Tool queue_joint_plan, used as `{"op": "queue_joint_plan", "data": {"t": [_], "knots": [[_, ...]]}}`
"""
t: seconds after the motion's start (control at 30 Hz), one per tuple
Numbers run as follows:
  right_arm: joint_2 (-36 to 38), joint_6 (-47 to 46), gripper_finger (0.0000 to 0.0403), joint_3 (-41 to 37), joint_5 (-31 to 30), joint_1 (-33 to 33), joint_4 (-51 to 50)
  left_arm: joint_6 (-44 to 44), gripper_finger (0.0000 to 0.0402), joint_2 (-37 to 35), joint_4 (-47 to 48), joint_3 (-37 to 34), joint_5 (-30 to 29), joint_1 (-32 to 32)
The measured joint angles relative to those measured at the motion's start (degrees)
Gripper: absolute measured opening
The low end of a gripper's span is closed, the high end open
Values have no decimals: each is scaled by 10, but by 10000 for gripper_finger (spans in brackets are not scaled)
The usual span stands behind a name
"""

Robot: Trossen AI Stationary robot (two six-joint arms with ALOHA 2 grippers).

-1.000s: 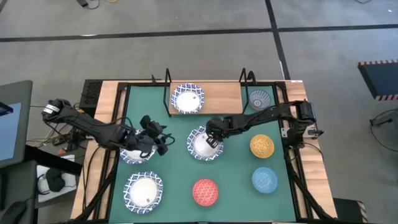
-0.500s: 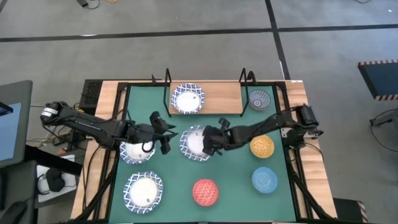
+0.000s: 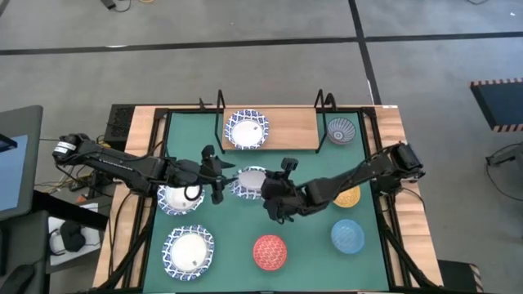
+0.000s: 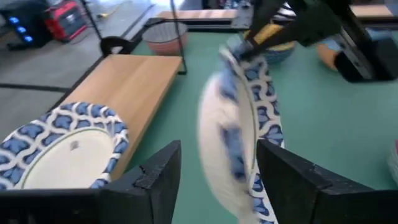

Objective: Place and stack bowls onto a shelf
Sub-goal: Stack the white patterned bowl on top of the white patterned bowl on the shelf

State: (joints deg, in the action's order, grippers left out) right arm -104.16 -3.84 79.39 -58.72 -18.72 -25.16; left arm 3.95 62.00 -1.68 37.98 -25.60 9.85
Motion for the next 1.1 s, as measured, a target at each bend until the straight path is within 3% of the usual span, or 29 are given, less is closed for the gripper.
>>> {"op": "queue_joint_plan", "data": {"t": [0.13,0.23,0.53,0.63,0.83,1.1], "knots": [[0,19,27,1,-4,0,12,-15,191,0,-4,0,29,0],[0,37,29,1,-6,-1,19,-11,168,0,-12,0,11,0],[0,45,32,1,-33,-8,23,-18,17,0,-20,0,9,-18],[0,44,43,1,-33,-7,25,-18,8,0,-22,1,18,-25],[1,26,105,1,-33,-9,48,-27,1,0,4,32,11,-42],[21,-94,211,0,-44,-25,40,-12,0,0,164,160,10,-127]]}}
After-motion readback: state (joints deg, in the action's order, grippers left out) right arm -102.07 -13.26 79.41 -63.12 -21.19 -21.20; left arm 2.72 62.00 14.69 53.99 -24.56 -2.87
